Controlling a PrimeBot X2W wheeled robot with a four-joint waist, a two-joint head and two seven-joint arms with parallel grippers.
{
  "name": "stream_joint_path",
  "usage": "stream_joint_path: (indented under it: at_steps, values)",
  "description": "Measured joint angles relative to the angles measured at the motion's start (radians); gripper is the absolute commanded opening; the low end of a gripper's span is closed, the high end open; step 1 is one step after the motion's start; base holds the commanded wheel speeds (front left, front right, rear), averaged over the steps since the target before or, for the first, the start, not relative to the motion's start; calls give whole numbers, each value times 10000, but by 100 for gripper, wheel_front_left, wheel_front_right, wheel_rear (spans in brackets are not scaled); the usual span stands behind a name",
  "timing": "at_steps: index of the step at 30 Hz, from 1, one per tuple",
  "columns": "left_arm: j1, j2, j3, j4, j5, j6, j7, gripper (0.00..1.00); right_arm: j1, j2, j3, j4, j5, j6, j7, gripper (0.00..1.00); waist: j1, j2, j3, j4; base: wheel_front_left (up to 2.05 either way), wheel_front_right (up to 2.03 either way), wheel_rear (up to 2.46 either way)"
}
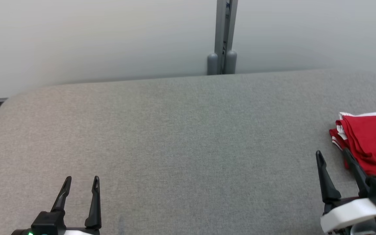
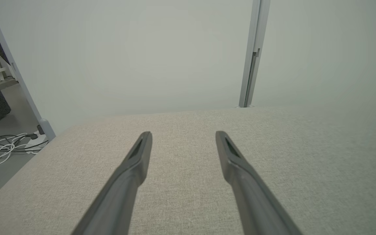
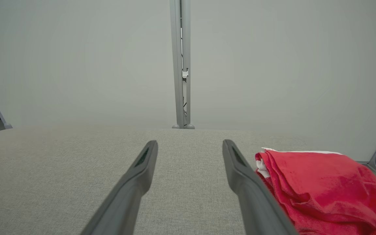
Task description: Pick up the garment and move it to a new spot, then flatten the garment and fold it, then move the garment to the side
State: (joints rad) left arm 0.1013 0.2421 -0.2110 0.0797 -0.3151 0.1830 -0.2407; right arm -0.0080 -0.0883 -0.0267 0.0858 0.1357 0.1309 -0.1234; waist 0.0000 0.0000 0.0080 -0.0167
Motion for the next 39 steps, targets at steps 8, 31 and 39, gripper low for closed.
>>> stream_joint_path:
  at_steps: [8, 31, 39]
  values:
    - [436, 142, -132, -178, 8, 21, 163, 100, 914, 144, -240, -614, -121, 0, 320, 100, 0, 0, -522, 234, 0, 0, 0]
    - [849, 278, -328, -307, -132, 77, 433, 100, 1670, 242, -288, -1139, -157, -2, 694, 100, 0, 0, -1042, 98, 0, 0, 0]
    - [849, 284, -341, -309, -219, 134, 456, 100, 1669, 261, -284, -1141, -138, -2, 640, 100, 1, 0, -1085, 94, 0, 0, 0]
